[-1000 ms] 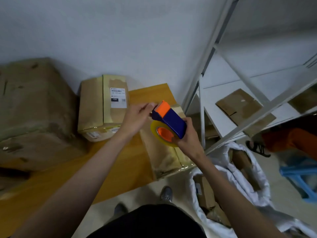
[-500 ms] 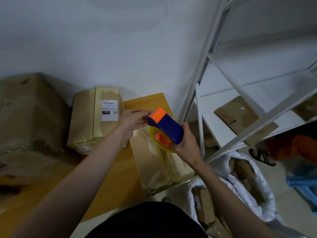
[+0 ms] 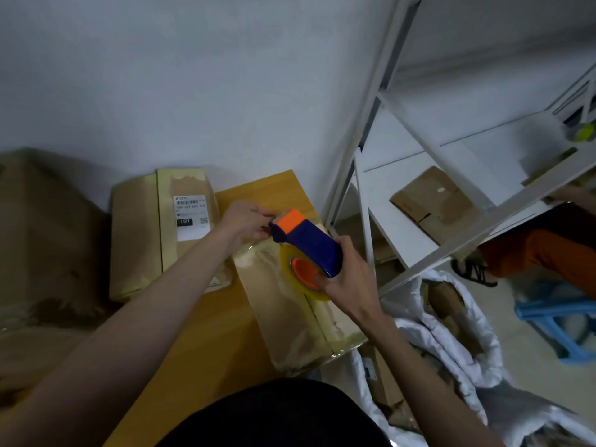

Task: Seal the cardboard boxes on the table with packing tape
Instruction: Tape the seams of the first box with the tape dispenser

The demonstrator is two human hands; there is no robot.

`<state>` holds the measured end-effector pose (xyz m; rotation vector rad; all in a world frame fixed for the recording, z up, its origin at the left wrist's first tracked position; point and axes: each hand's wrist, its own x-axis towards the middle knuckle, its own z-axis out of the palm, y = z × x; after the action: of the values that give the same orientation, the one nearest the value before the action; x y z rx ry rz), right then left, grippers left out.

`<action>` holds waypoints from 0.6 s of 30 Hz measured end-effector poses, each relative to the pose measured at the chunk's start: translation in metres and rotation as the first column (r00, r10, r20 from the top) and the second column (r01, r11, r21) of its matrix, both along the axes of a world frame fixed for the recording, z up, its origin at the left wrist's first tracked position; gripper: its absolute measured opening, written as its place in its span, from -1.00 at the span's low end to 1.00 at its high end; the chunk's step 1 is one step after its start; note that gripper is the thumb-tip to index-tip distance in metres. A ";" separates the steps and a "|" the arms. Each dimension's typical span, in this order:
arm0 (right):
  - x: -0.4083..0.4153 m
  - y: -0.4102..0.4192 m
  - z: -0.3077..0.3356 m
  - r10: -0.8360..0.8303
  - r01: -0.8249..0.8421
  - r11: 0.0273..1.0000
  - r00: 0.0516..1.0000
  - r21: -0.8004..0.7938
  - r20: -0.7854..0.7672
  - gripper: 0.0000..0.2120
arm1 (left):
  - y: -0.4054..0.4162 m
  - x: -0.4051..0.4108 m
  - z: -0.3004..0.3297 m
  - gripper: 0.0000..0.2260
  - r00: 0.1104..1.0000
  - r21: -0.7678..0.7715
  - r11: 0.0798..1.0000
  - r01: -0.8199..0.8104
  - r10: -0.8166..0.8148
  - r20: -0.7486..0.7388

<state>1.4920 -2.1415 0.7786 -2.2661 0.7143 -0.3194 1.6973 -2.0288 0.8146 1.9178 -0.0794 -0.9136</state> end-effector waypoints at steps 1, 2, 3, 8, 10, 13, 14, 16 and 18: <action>0.001 0.001 -0.001 -0.011 0.011 1.000 1.000 -0.010 -0.010 -0.36 | -0.001 0.003 -0.003 -0.85 1.000 0.019 1.000 0.011 -0.011 0.020; 0.002 0.002 -0.001 -0.020 0.020 1.000 1.000 -0.018 -0.021 -0.36 | -0.002 0.005 -0.007 -0.87 0.999 0.037 0.999 0.018 -0.019 0.049; 0.002 0.003 -0.002 -0.026 0.025 0.999 0.999 -0.031 -0.032 -0.36 | -0.002 0.007 -0.011 -0.89 0.996 0.051 0.998 0.027 -0.031 0.084; 0.003 0.010 0.000 -0.058 0.052 0.995 0.996 -0.088 -0.072 -0.44 | -0.008 0.015 -0.024 -0.86 0.966 0.074 0.993 0.093 -0.108 0.237; 0.004 0.011 -0.002 -0.062 0.058 0.996 0.996 -0.074 -0.056 -0.45 | -0.010 0.020 -0.029 -0.85 0.956 0.072 0.990 0.121 -0.136 0.261; 0.005 0.012 -0.008 -0.061 0.062 0.998 0.998 -0.021 0.009 -0.46 | -0.014 0.027 -0.039 -0.84 0.963 0.033 0.989 0.145 -0.149 0.224; 0.004 0.013 -0.010 -0.070 0.069 0.998 0.997 0.007 0.021 -0.45 | -0.015 0.029 -0.044 -0.83 0.966 0.028 0.988 0.153 -0.156 0.208; 0.005 0.016 -0.011 -0.081 0.078 0.994 0.996 0.076 0.034 -0.44 | -0.018 0.033 -0.054 -0.80 0.967 0.030 0.987 0.161 -0.164 0.196; 0.004 0.018 -0.013 -0.078 0.072 0.991 0.996 0.112 0.043 -0.44 | -0.021 0.040 -0.063 -0.78 0.969 0.030 0.987 0.160 -0.162 0.188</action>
<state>1.4961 -2.1234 0.7656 -2.1241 0.7748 -0.3598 1.7376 -2.0501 0.7518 2.0305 -0.3471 -0.8364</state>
